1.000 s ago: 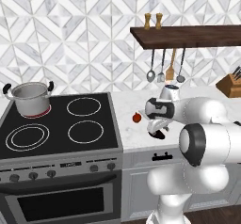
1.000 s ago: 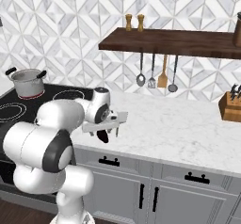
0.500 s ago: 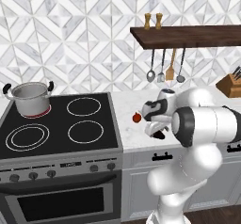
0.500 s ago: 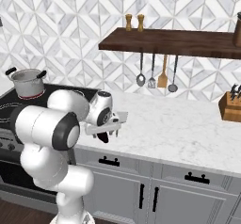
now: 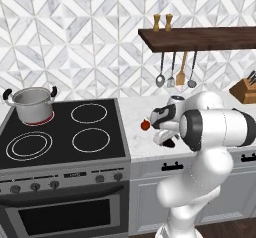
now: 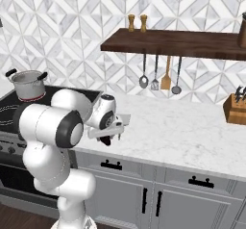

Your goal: Put the tomato and avocado in the pot. Retrieve the spatula and lightly stir the vegetables in the pot.

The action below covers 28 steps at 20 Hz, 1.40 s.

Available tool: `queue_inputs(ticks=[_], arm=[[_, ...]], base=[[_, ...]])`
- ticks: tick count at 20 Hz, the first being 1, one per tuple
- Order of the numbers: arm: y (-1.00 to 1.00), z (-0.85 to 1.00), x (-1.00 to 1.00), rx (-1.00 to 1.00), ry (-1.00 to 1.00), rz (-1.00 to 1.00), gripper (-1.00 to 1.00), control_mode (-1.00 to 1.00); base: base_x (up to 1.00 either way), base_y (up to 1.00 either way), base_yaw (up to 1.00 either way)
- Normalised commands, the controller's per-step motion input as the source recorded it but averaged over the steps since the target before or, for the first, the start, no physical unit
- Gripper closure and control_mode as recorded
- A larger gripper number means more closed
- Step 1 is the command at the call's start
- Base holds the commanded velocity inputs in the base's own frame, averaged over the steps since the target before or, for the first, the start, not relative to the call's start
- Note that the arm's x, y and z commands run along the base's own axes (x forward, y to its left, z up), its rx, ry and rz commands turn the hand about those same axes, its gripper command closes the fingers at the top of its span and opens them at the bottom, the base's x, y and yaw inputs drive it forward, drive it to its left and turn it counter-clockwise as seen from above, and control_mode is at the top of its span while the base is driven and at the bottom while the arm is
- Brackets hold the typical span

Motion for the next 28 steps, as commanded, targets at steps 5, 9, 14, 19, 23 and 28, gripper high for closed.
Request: queue_inputs(ticks=[5,9,14,19,23,28], arm=[[0.17,0.76,-0.60,0.00,-0.13,-0.04,1.00,-1.00],[0.05,1.00,-0.83,0.00,-0.01,-0.18,1.00,-1.00],[0.00,1.00,-0.61,-0.14,0.00,-0.18,1.00,-1.00],[-0.11,1.00,-0.45,-0.30,0.00,-0.05,1.00,-1.00],[-0.29,1.00,-0.51,-0.25,-0.06,-0.01,1.00,-1.00],[0.00,0.06,0.00,-0.01,0.00,0.00,1.00,-1.00]], base=[[0.00,0.00,0.00],[0.00,0.00,0.00],[0.00,0.00,0.00],[0.00,0.00,0.00],[0.00,0.00,0.00],[0.00,0.00,0.00]])
